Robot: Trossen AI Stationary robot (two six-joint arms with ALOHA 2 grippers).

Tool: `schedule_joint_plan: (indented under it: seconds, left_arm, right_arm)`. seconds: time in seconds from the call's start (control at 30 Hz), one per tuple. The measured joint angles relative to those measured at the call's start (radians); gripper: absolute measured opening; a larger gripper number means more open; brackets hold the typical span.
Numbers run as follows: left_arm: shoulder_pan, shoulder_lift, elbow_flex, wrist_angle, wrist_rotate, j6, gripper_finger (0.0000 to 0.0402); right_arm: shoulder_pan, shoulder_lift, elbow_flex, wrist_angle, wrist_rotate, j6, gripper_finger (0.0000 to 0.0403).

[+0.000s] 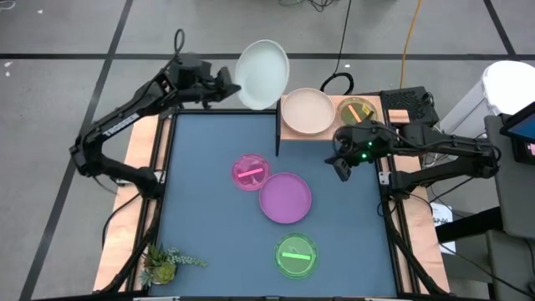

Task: Place and stack plates onto a shelf
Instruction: Stack the large white plate on top of the large light brown plate on the shelf

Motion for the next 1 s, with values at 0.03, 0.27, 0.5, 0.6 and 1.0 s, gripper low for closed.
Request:
schedule_joint_plan:
  seconds: [0.03, 0.27, 0.5, 0.6, 1.0]
  left_arm:
    - [-0.003, 0.02, 0.019, 0.006, -0.003, 0.002, 0.001]
    - [-0.019, 0.143, 0.159, 0.05, -0.005, 0.014, 0.001]
    - [-0.043, 0.261, 0.295, 0.057, -0.004, 0.037, 0.001]
    - [-0.054, 0.314, 0.354, 0.059, -0.004, 0.05, 0.001]
    - [-0.085, 0.503, 0.496, 0.049, -0.001, 0.083, 0.001]
  right_arm:
    - [0.006, -0.002, 0.0, -0.001, 0.006, 0.004, 0.0]
    - [0.053, -0.027, 0.0, -0.043, 0.099, 0.083, 0.0]
    - [0.082, -0.057, 0.0, -0.083, 0.107, 0.137, 0.0]
    - [0.094, -0.068, 0.0, -0.115, 0.107, 0.163, 0.0]
    - [0.149, -0.133, 0.0, -0.2, 0.181, 0.209, 0.0]
